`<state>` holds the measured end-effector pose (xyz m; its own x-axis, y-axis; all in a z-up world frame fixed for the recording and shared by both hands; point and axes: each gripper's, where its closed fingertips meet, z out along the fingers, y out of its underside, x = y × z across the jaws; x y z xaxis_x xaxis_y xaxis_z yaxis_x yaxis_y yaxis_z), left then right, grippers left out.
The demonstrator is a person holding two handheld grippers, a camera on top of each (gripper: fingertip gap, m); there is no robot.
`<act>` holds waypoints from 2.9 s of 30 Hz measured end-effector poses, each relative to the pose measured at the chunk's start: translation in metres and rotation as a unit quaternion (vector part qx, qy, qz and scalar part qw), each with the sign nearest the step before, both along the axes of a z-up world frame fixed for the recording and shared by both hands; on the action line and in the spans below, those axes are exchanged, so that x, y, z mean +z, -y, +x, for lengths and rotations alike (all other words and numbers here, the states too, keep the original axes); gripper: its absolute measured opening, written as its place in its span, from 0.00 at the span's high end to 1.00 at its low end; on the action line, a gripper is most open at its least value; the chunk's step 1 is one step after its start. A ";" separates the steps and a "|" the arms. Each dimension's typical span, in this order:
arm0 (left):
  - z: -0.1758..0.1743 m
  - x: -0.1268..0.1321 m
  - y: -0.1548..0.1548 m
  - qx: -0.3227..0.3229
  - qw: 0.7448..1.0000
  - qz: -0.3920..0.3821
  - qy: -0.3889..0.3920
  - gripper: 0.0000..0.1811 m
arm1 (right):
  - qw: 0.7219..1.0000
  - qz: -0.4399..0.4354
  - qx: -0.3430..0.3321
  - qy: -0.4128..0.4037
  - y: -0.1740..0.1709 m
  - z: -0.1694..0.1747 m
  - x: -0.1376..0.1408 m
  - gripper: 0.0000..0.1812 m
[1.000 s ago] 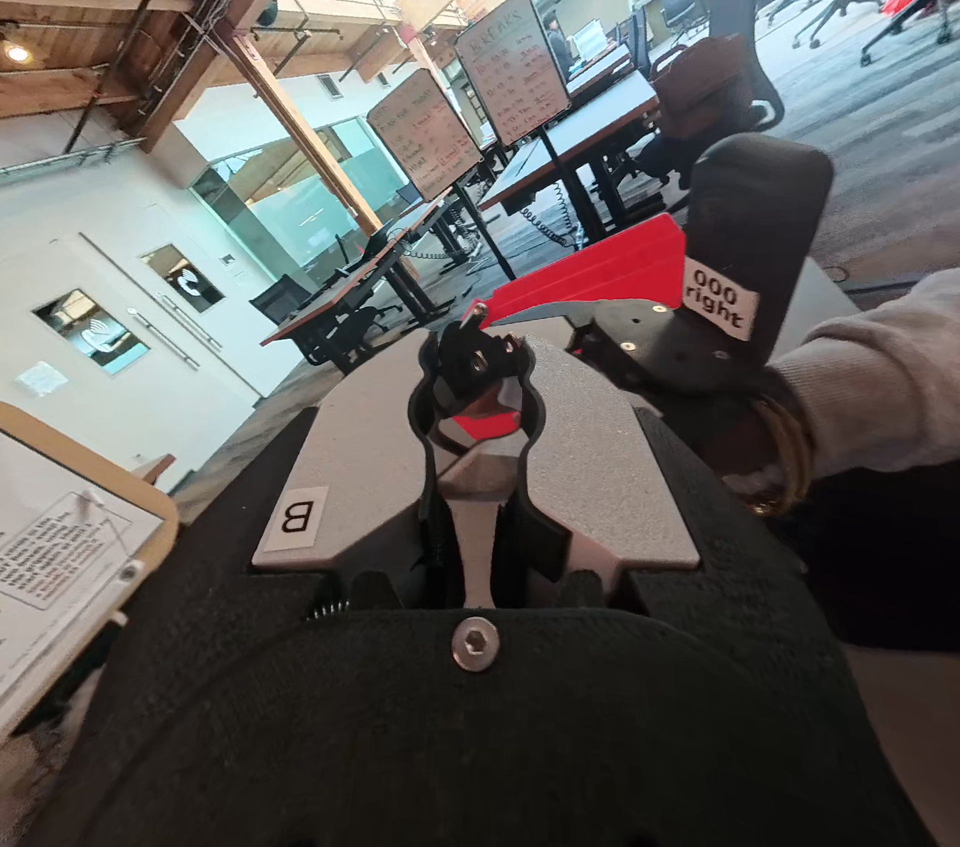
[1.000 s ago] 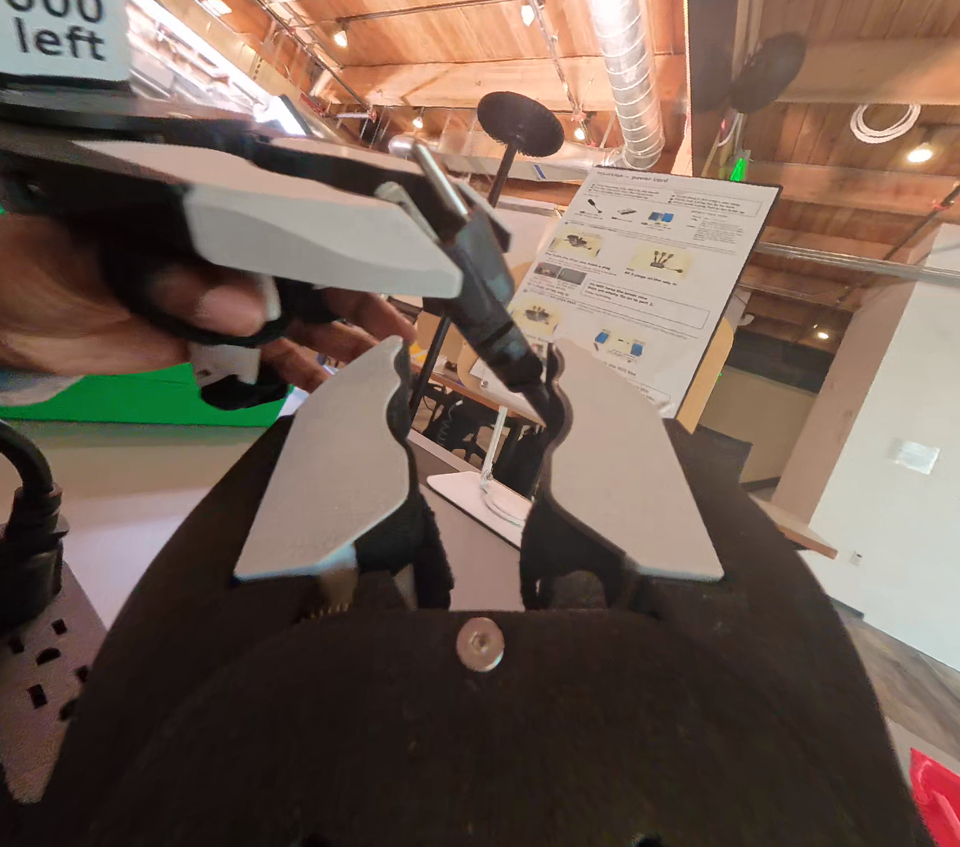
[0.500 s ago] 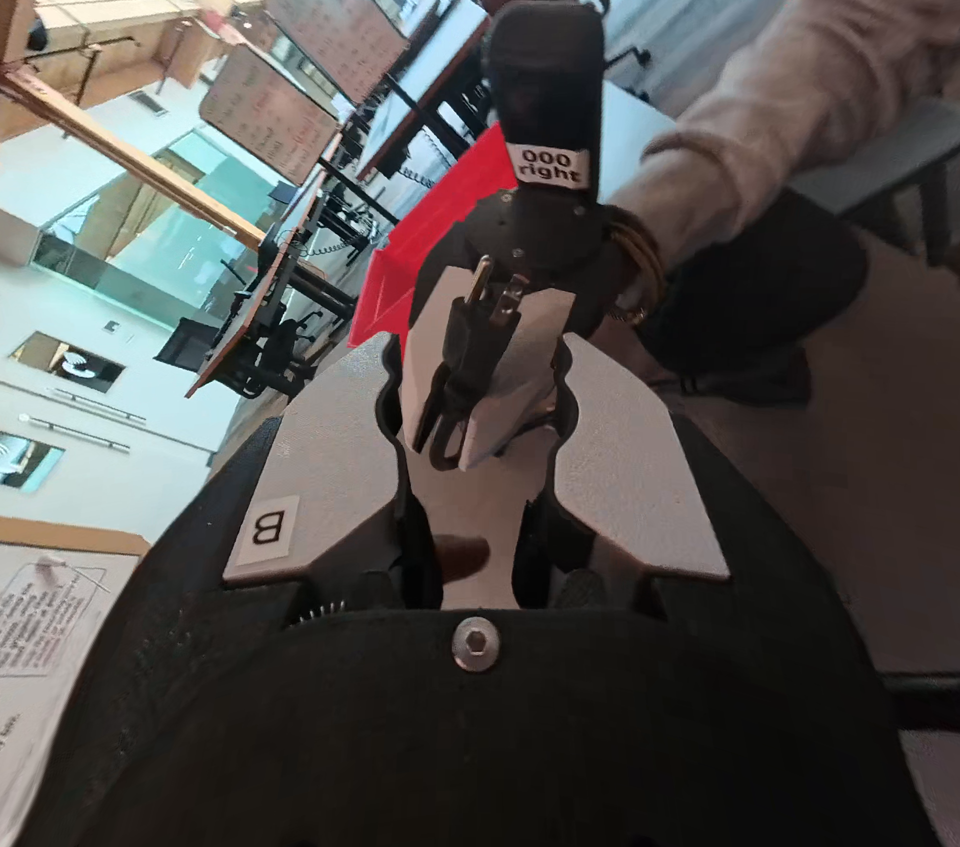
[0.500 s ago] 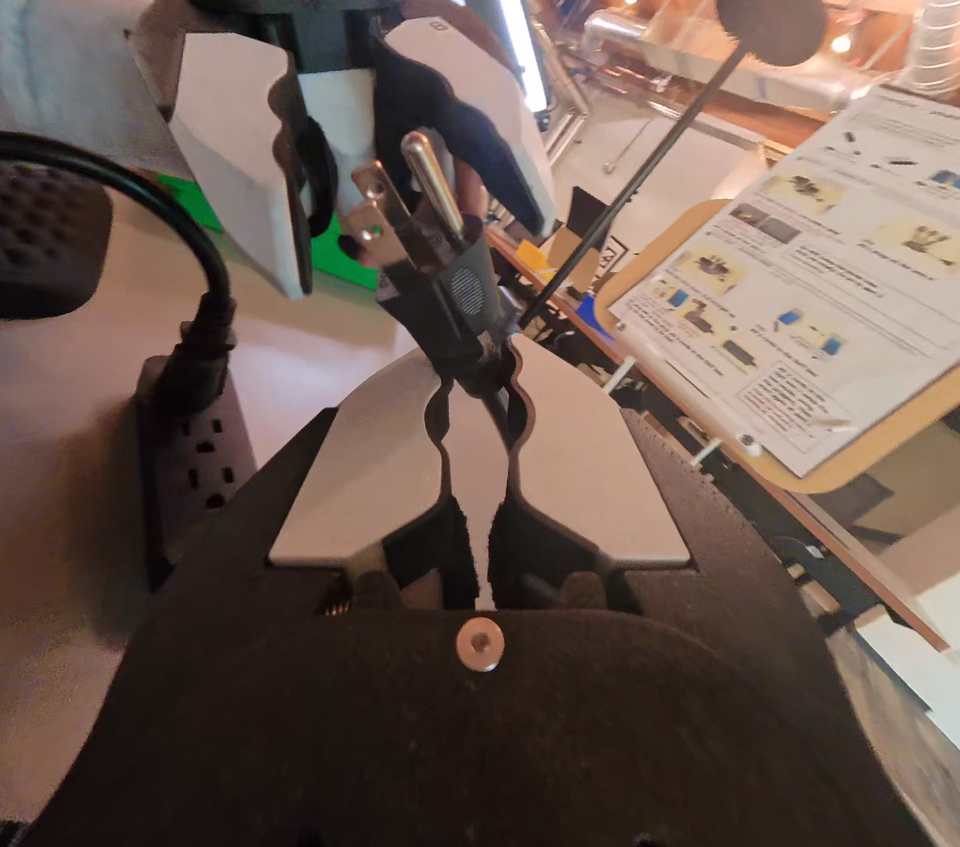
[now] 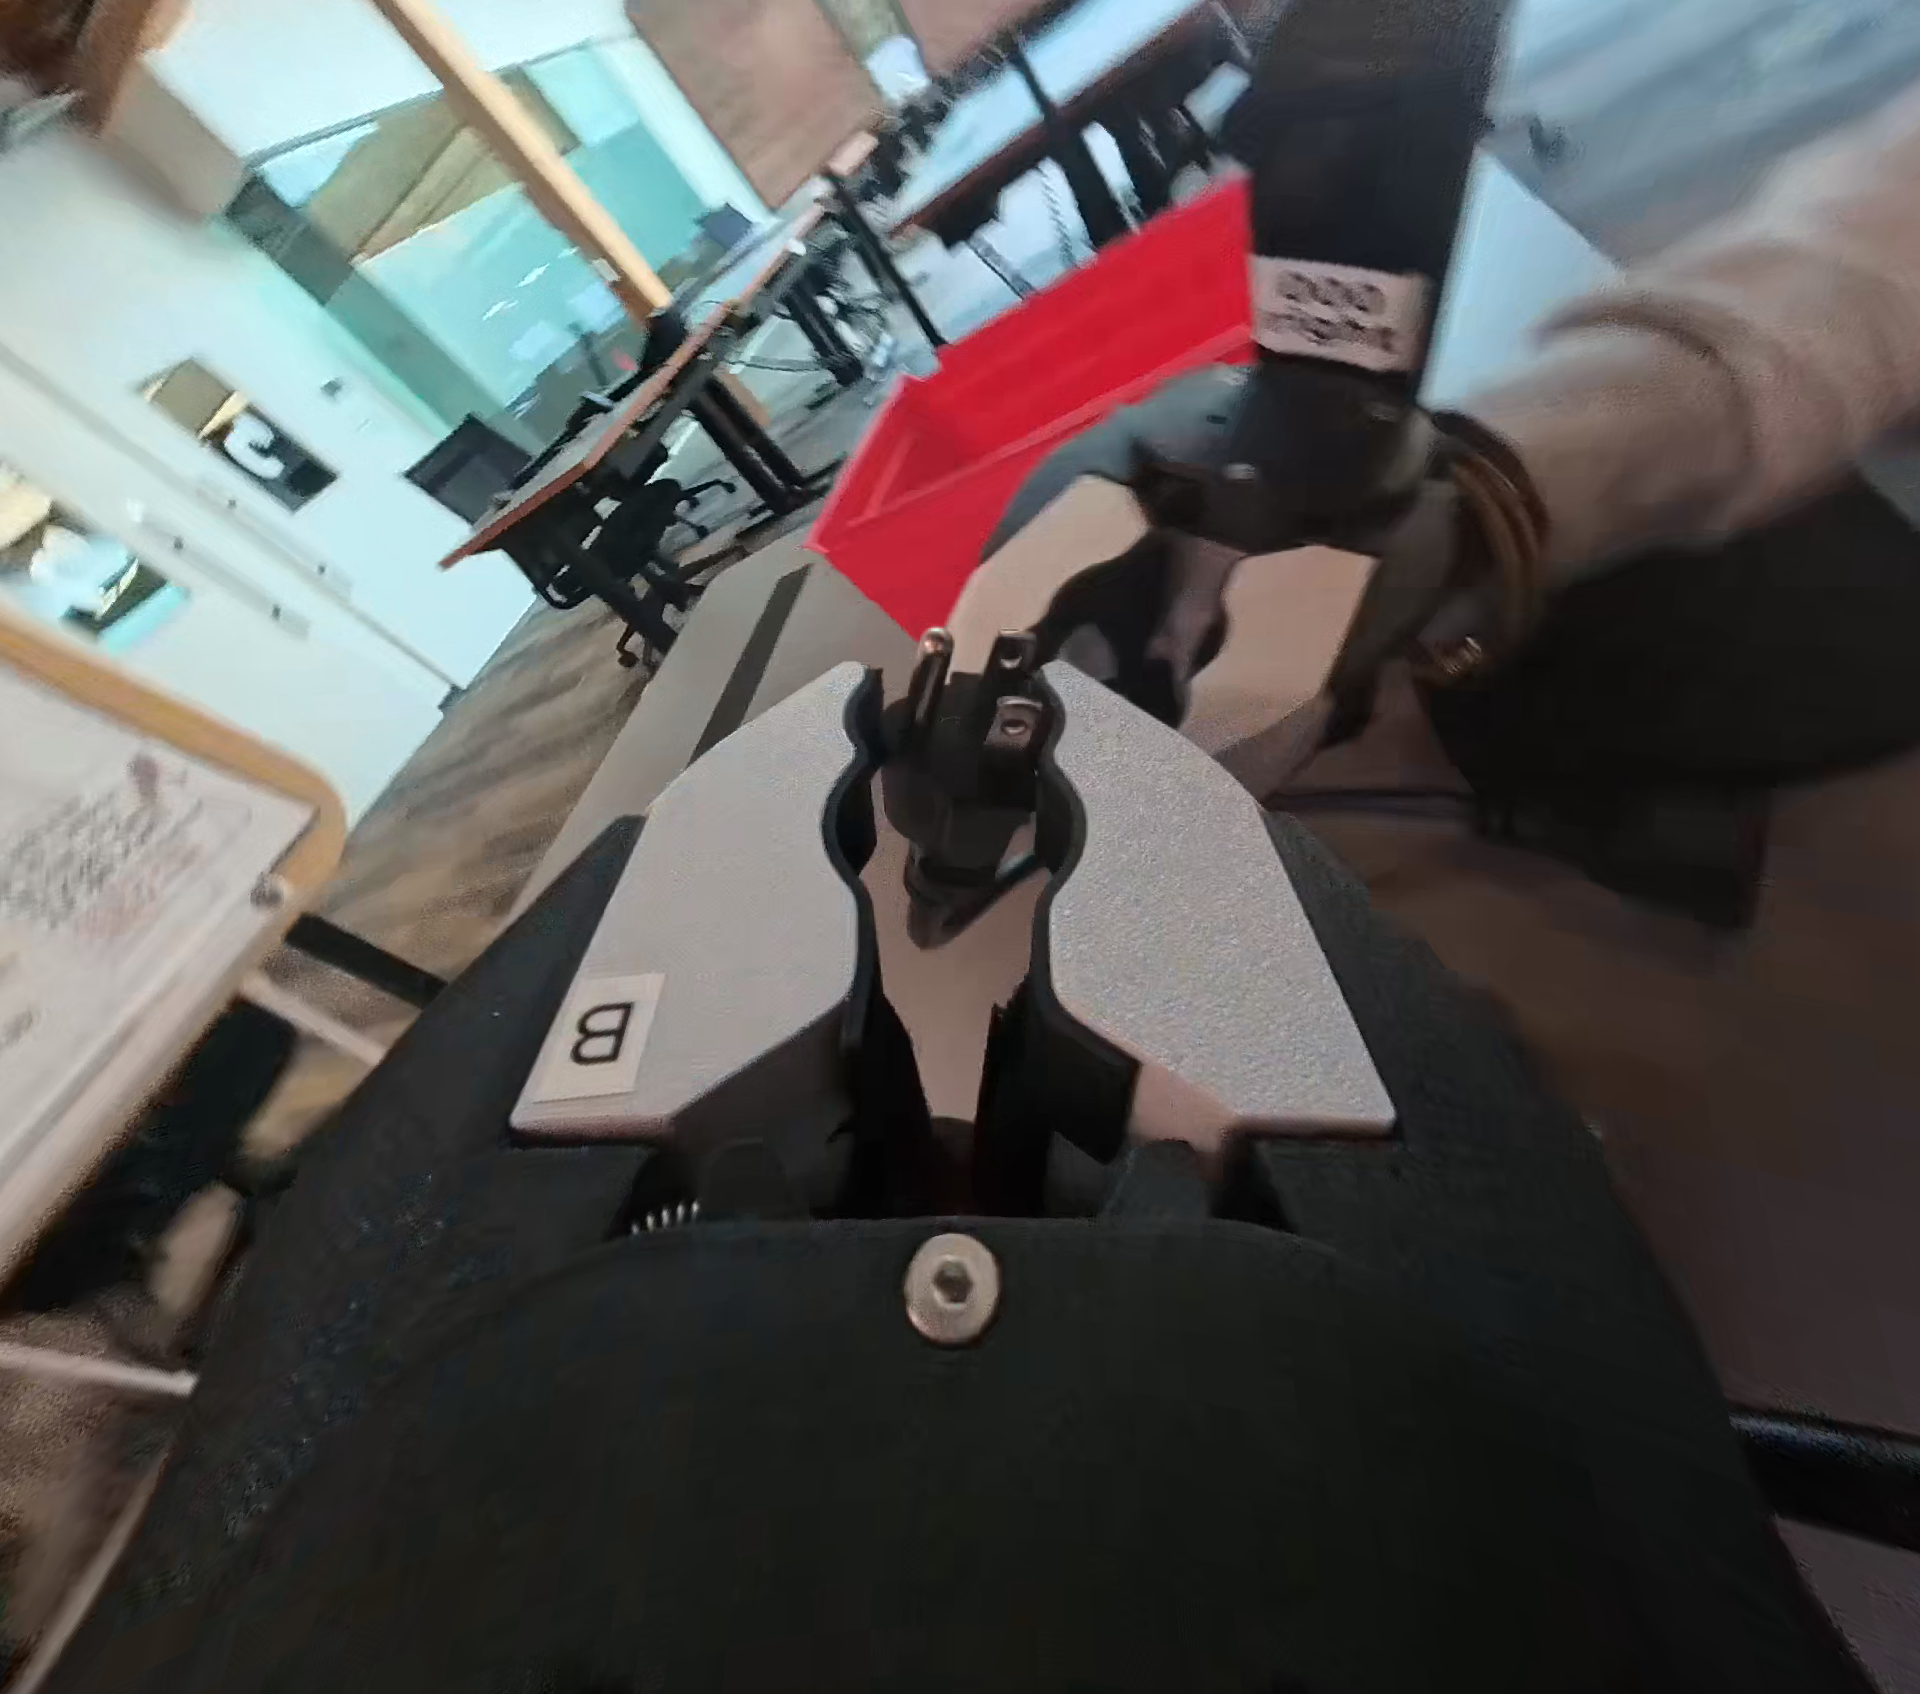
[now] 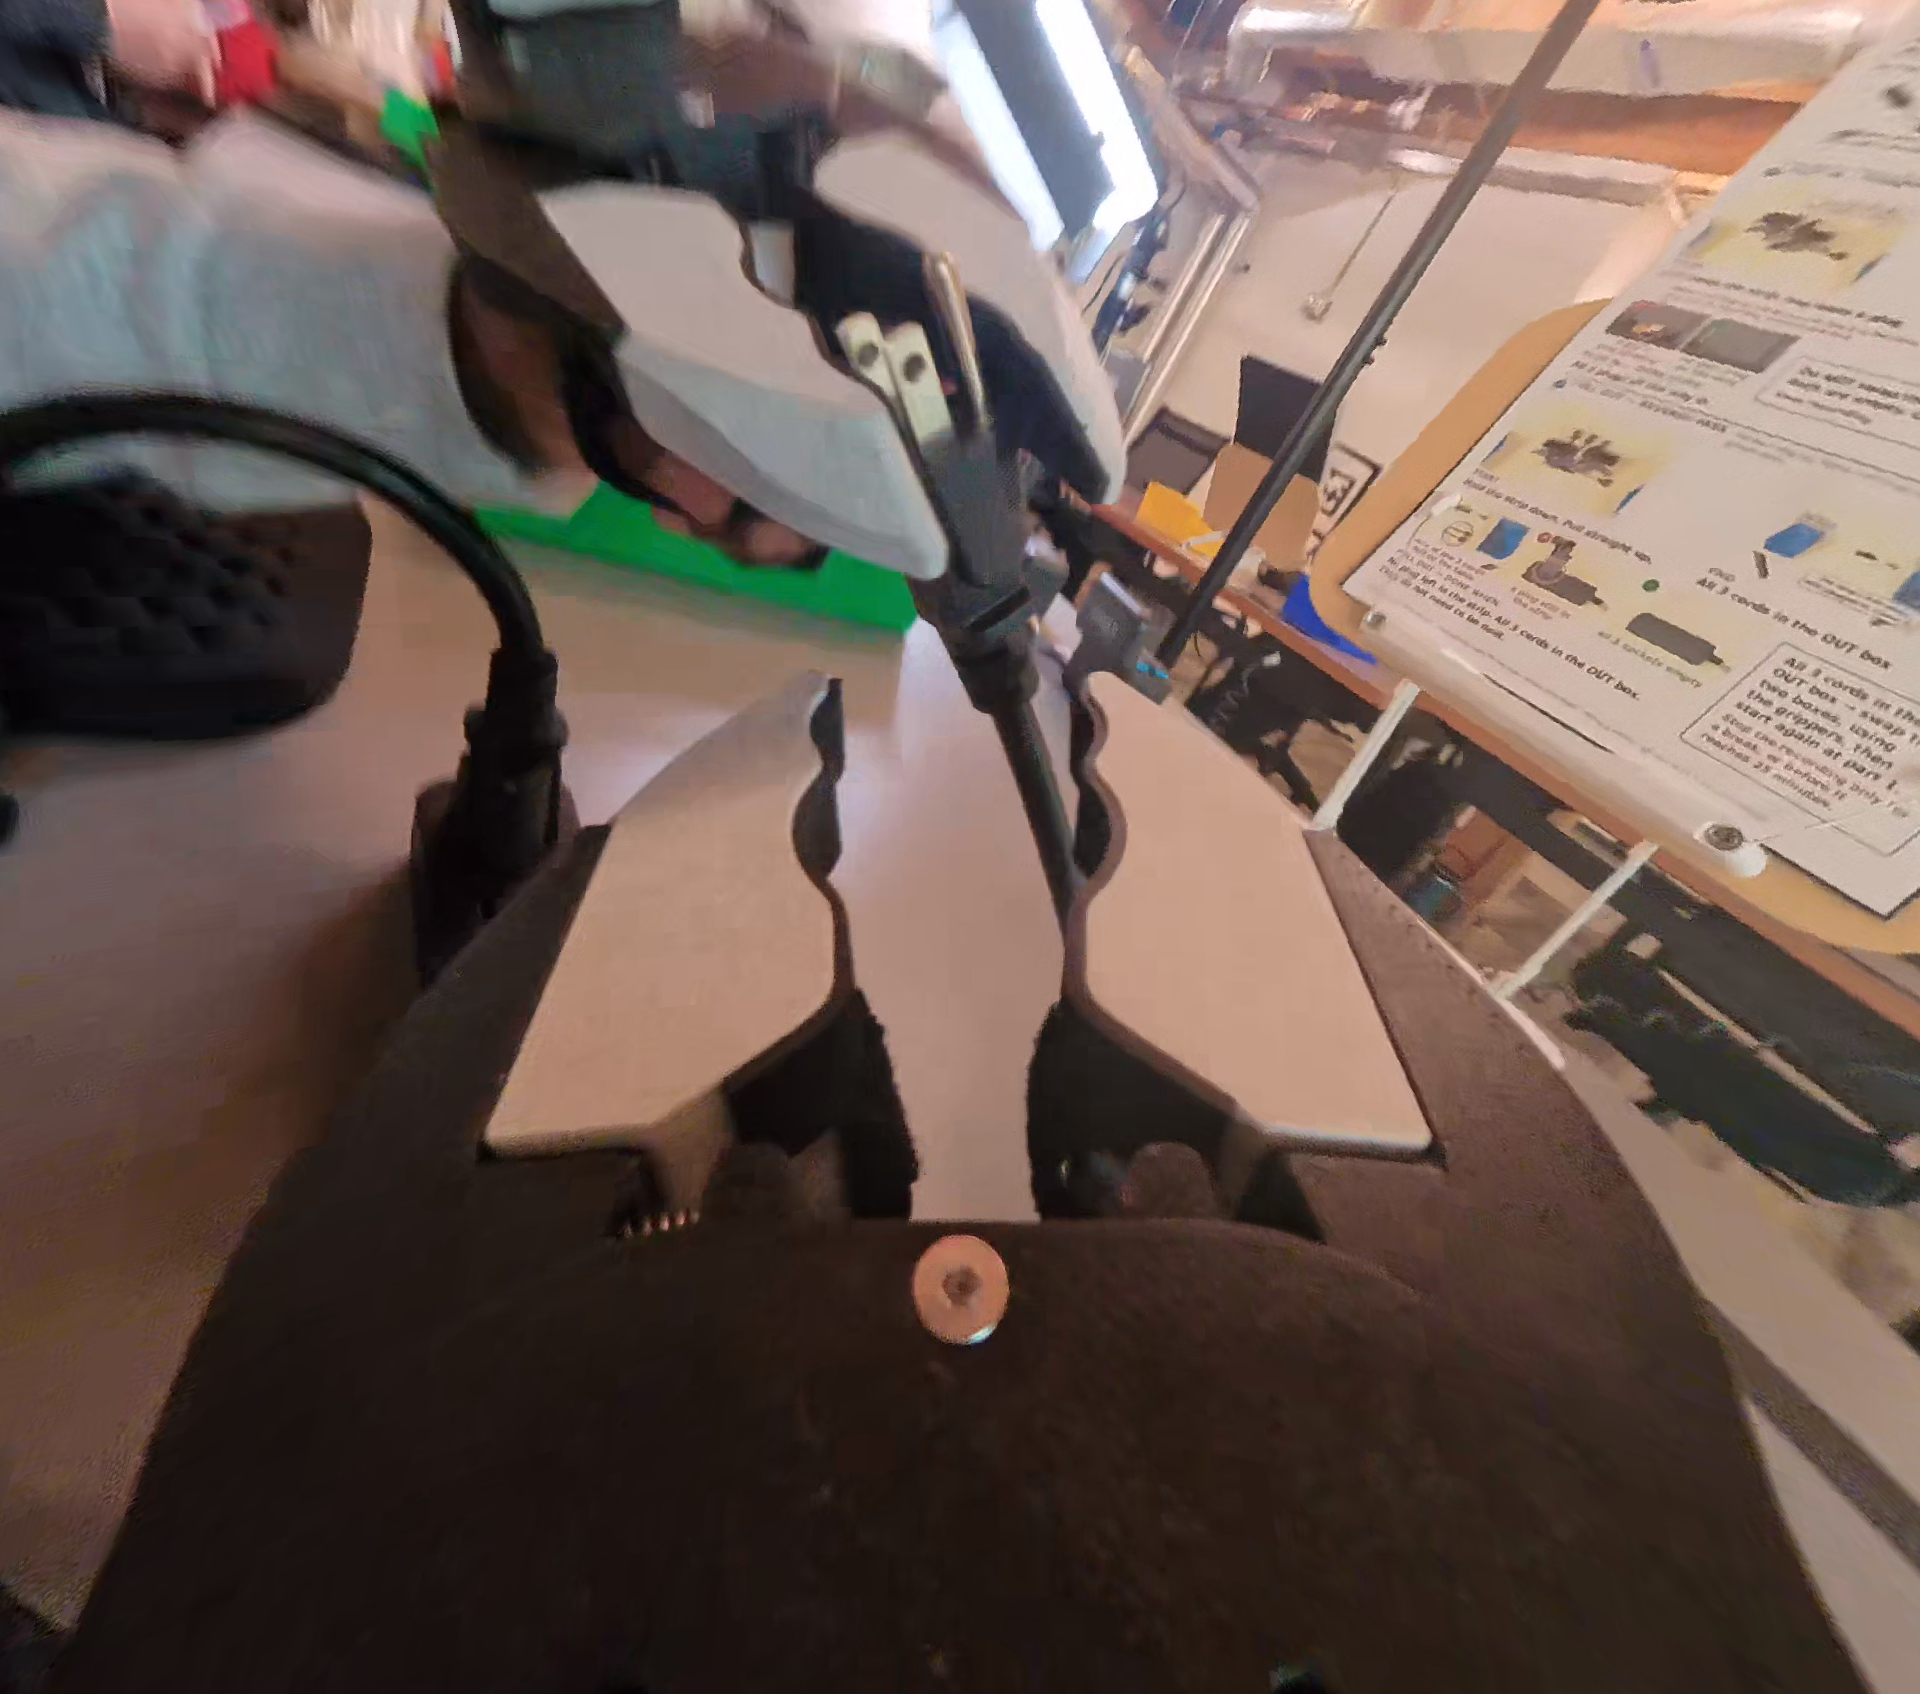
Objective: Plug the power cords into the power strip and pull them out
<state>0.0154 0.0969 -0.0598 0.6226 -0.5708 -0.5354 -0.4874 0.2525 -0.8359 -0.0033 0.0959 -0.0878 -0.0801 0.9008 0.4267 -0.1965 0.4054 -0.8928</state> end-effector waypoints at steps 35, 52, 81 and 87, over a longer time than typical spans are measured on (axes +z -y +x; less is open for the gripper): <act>-0.064 0.105 0.026 0.027 0.906 -0.022 0.422 0.84 | 0.993 -0.048 -0.109 0.023 0.036 -0.083 0.059 0.94; -0.068 0.028 0.077 0.102 0.983 -0.152 0.027 0.63 | 0.884 0.039 0.198 0.422 0.090 -0.068 -0.030 0.95; -0.082 0.163 0.092 0.062 0.946 0.117 0.296 0.85 | 0.962 0.053 0.008 0.268 0.001 -0.015 0.014 1.00; -0.080 0.179 0.073 0.066 0.942 0.109 0.312 0.85 | 0.969 -0.083 0.104 0.207 0.062 0.000 0.038 0.85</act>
